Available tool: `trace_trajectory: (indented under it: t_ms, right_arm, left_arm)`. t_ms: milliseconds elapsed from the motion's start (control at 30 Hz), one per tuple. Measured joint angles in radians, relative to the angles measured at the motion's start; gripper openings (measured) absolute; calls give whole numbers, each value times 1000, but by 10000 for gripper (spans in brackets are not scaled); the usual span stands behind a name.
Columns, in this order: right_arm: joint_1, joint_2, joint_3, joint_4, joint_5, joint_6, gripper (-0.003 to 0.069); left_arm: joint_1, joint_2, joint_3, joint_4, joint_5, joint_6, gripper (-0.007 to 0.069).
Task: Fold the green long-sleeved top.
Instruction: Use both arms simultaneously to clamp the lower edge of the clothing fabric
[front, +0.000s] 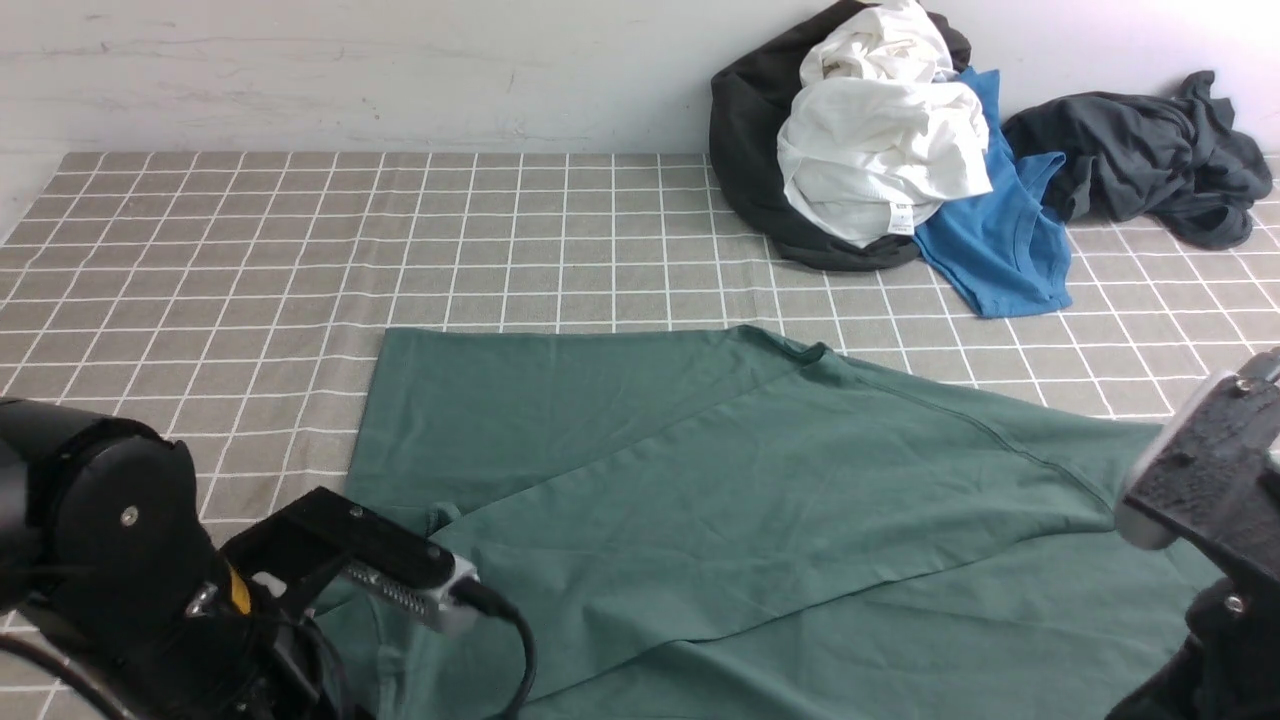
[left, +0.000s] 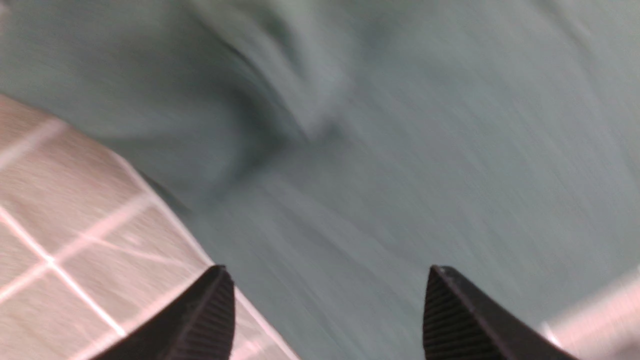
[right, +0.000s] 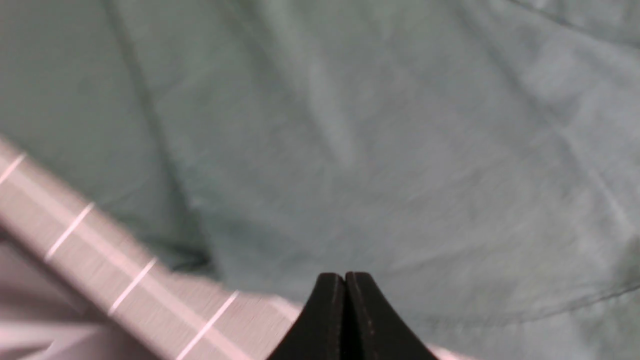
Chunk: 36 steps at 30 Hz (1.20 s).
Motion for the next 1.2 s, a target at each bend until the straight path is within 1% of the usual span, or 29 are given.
trace_trajectory:
  t_ms: [33,133,167,233,300,367,433,467,600,767,833,967,1067,1100,1200]
  right_arm:
    - [2,-3,0,0,4,-1,-15]
    - [5,-47,-2,3,39,-3,-15]
    - [5,-49,-2,3,40,-3,-15]
    - [5,-70,-2,3,45,-3,-15]
    - [5,-78,-3,3,47,-3,-15]
    - [5,-83,-4,3,47,-3,-15]
    - [5,-83,-4,3,47,-4,-15]
    - [5,-83,-4,3,47,-4,-15]
    - [5,-83,-4,3,47,-4,-15]
    - [5,-83,-4,3,47,-5,-15]
    - [5,-83,-4,3,47,-5,-15]
    - [5,-83,-4,3,47,-5,-15]
    - [5,-83,-4,3,47,-5,-15]
    - [5,-83,-4,3,47,-5,-15]
    - [5,-84,-4,3,47,-5,-15]
  left_arm:
    - [-12,-10,2,-1,5,6,469]
    - [-144,-62,66,-12,43,131,476]
    - [-144,-62,72,-12,43,138,476]
    - [-236,-65,143,-13,11,229,476]
    - [-304,-63,191,-13,-38,282,476]
    - [-357,-56,233,-11,-106,318,476]
    - [-383,-47,257,2,-160,331,476]
    - [-390,-36,268,14,-201,334,476]
    - [-395,4,274,35,-240,338,476]
    - [-396,28,263,47,-237,336,475]
    - [-396,29,261,56,-238,318,475]
    - [-397,32,261,89,-256,244,475]
    - [-397,35,261,144,-276,171,475]
    - [-397,35,261,145,-276,171,475]
    - [-398,35,257,166,-275,110,433]
